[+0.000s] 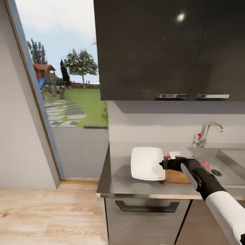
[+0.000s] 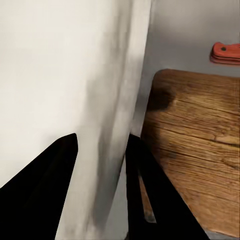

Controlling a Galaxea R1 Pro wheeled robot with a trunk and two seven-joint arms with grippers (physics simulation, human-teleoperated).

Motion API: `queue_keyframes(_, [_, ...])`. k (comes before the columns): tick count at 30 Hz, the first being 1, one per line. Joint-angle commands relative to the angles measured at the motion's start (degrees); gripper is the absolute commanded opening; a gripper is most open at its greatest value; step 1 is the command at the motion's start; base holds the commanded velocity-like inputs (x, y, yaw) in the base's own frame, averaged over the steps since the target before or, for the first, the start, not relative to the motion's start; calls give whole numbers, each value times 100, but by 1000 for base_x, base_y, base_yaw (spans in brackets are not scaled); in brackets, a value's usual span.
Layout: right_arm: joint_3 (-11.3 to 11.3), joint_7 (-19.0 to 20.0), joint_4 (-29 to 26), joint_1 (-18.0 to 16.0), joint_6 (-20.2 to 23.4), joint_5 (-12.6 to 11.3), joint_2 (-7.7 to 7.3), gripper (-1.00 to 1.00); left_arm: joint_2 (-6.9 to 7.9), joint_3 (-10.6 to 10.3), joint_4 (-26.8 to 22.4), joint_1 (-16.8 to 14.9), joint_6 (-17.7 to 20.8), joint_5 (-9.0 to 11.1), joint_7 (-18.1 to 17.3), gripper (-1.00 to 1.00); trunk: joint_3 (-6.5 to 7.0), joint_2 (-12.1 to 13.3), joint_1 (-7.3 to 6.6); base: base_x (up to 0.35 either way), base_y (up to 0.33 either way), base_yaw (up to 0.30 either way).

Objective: In the kitchen, take the Vidalia onion out of the sink, dice it on the chopping board with the paring knife, put the diced onion into the bowl on the countertop, then place both the paring knife and the chopping board into the sink.

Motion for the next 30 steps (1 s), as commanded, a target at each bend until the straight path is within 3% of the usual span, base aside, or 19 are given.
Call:
queue_keyframes(1, [27,7,-6,-3,39,1,-3,-100,0,2,-3,3,-8,31,-5,100,0,-4,3,81,305,0])
queue_keyframes(6, [51,7,-6,-3,110,-6,4,-100,1,2,-3,3,-8,31,-3,100,0,-4,3,81,307,0])
queue_keyframes(10, [51,7,-6,-3,493,-1,5,-100,-1,2,-3,3,-8,31,-2,100,0,-4,3,81,308,0])
queue_keyframes(17, [46,7,-6,-3,707,1,5,-100,-1,2,-3,3,-8,31,-3,100,0,-4,3,78,303,0])
queue_keyframes(30, [20,5,-3,-5,1022,8,-12,-100,5,2,-7,3,0,19,-2,100,0,-4,3,4,35,0])
